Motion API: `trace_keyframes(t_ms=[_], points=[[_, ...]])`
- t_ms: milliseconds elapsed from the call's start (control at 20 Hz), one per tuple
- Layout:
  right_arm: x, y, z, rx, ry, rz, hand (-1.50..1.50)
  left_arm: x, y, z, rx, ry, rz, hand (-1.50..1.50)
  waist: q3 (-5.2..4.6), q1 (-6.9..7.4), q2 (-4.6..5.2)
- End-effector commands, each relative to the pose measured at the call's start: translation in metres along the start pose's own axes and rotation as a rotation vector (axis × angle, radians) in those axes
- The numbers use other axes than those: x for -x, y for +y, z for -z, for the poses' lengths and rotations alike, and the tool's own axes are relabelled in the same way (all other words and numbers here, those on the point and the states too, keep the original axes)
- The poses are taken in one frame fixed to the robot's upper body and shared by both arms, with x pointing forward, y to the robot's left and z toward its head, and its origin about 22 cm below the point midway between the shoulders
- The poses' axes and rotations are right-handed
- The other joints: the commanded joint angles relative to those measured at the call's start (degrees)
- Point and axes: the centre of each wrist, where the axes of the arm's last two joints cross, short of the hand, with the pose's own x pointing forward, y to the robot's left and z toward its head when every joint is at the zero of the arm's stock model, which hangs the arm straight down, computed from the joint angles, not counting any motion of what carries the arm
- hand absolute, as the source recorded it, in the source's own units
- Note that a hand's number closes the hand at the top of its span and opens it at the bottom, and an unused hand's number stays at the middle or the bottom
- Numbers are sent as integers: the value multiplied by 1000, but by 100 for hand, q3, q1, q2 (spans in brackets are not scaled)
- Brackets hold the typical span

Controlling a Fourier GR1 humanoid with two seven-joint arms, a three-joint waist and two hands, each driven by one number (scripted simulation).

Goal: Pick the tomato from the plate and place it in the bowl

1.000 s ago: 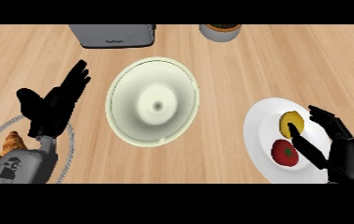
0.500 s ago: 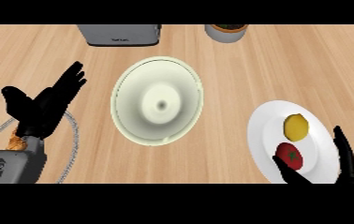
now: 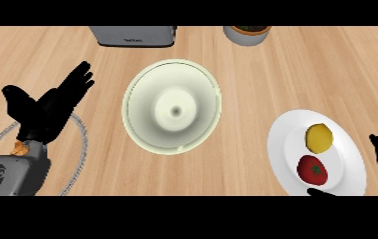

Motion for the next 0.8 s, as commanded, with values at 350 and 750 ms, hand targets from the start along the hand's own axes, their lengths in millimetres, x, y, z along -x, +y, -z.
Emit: trace_keyframes(t_ms=[350,750], points=[[-109,-19,16,-218,187,-263,-150,6,-18,7,15,-1,-16,0,30,23,-18],[-128,-6,27,-293,297,-336,-150,7,2,2,2,3,1,0,34,-5,-31]])
